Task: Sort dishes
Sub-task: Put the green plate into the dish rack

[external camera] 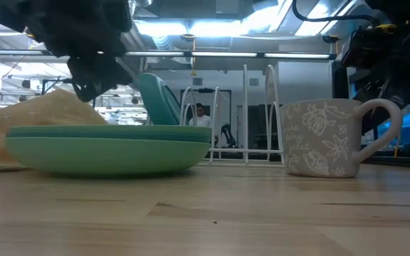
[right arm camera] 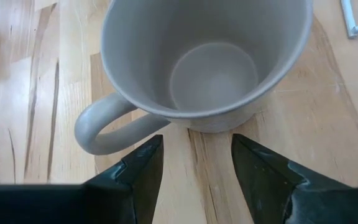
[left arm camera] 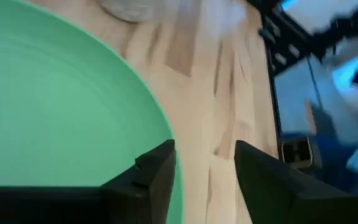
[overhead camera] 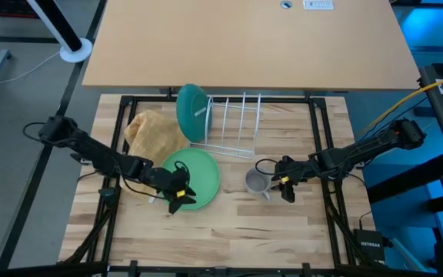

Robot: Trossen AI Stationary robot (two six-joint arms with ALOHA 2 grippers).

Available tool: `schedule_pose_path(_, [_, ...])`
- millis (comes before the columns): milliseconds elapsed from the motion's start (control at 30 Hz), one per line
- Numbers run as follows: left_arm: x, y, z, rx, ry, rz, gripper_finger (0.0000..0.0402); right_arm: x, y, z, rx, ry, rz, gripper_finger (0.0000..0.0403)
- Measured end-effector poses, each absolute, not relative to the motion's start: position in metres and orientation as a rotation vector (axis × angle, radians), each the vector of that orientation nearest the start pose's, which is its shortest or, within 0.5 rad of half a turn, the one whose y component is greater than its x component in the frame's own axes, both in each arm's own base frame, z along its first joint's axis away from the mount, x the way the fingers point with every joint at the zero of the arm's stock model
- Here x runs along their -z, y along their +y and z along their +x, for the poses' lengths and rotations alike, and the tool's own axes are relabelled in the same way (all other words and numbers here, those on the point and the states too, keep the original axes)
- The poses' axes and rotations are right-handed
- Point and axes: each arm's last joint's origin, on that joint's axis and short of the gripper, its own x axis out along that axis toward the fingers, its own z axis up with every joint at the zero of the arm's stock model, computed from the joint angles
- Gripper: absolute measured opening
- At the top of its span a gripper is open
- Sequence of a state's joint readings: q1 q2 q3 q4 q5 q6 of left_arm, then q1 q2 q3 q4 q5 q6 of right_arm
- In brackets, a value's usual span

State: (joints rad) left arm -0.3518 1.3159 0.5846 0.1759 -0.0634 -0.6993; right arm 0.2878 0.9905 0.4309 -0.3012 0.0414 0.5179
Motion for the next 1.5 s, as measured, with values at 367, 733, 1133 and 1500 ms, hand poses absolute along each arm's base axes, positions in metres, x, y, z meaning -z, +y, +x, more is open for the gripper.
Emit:
schedule_pose_path(367, [-0.185, -0.117, 0.23, 0.21, 0.654, -0.381, 0.0171, -0.172, 0.049, 0.171, -0.004, 0.885, 0.343, 0.0195])
schedule_pose_path(733, [-0.15, -0.128, 0.231, 0.173, 0.783, -0.212, 0.0171, -0.172, 0.049, 0.171, 0.011, 0.873, 0.337, 0.0195])
schedule_pose_path(1133, [-0.142, -0.127, 0.232, 0.114, 0.796, -0.175, 0.017, -0.173, 0.049, 0.172, 0.012, 0.867, 0.337, 0.0195])
schedule_pose_path(1500, [-0.14, -0.126, 0.231, 0.093, 0.821, -0.187, 0.0084, -0.173, 0.049, 0.172, 0.011, 0.865, 0.337, 0.0195])
